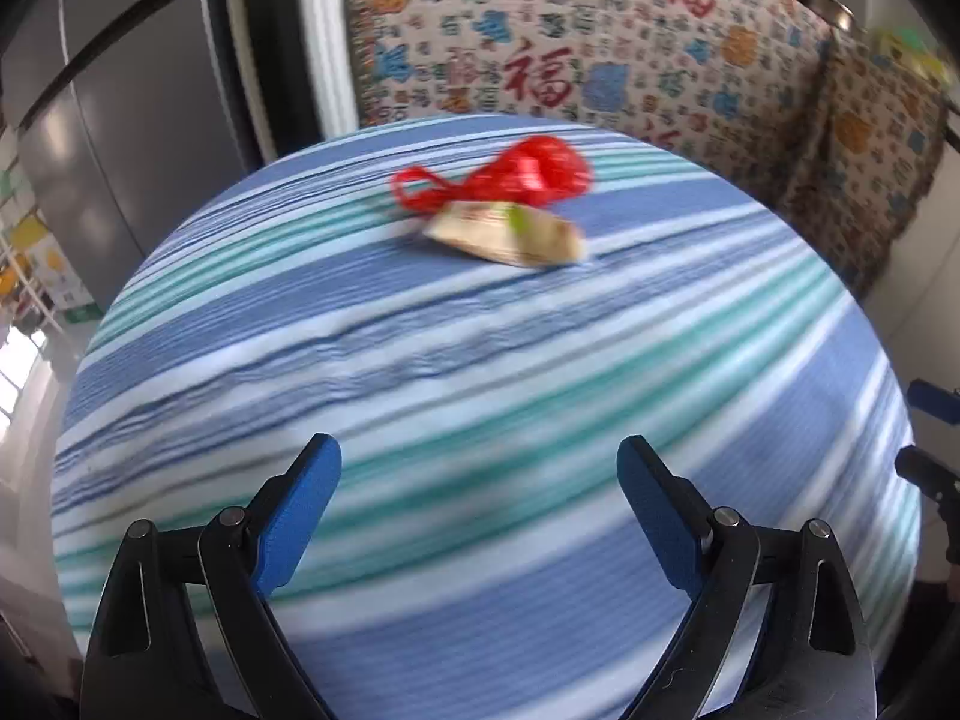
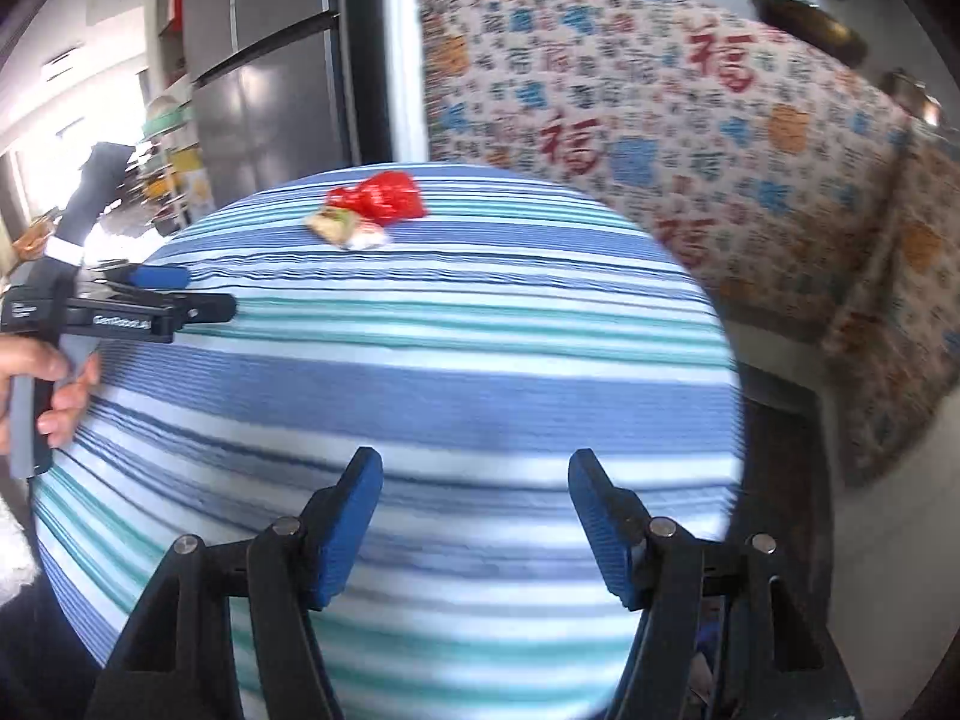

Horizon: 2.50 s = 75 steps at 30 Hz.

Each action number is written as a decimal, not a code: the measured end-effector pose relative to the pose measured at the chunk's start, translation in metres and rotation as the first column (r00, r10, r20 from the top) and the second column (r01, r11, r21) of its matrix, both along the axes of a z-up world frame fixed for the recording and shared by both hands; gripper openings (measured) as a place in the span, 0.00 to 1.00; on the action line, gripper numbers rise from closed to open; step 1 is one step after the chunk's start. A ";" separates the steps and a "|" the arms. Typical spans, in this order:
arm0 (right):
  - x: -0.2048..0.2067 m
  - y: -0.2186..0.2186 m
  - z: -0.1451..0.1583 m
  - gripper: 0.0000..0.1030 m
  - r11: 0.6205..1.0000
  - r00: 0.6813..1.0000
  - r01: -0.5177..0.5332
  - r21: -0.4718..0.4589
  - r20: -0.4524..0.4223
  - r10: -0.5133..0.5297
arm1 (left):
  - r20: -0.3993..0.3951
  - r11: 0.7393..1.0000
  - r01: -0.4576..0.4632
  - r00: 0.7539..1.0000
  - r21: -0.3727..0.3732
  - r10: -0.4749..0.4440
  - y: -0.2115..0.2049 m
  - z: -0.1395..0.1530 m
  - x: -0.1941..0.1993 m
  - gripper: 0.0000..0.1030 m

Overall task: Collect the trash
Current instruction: 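Return both tools from the wastebasket to the table, then grasp the red plastic bag with the left gripper while the right gripper approaches the beige snack wrapper, then lift the red bag with the left gripper while the right gripper grasps the beige snack wrapper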

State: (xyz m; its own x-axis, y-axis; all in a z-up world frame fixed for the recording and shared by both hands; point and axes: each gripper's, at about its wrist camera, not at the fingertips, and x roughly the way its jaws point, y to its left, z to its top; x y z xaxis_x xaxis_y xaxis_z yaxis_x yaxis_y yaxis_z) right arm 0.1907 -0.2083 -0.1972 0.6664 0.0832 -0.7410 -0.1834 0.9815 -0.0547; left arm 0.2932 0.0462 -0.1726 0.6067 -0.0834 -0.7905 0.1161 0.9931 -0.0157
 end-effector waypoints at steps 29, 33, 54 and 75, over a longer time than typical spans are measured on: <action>0.210 0.140 -0.036 0.24 0.959 0.949 -0.278 -0.057 -0.172 0.264 | -0.010 0.984 -0.101 0.995 -0.145 0.101 0.051 0.003 0.019 0.91; 0.177 0.121 -0.023 0.23 0.976 0.970 -0.201 -0.080 -0.155 0.187 | -0.015 0.981 -0.114 0.993 -0.155 0.114 0.051 0.001 0.019 0.91; 0.077 0.052 -0.044 0.77 0.986 0.982 0.165 -0.001 -0.088 -0.164 | -0.043 0.978 0.047 0.997 -0.204 -0.057 0.016 0.017 0.059 0.91; 0.076 0.054 -0.046 0.80 0.984 0.980 0.175 -0.021 -0.093 -0.176 | 0.009 0.997 0.056 0.998 -0.049 -0.055 -0.038 -0.005 0.129 0.30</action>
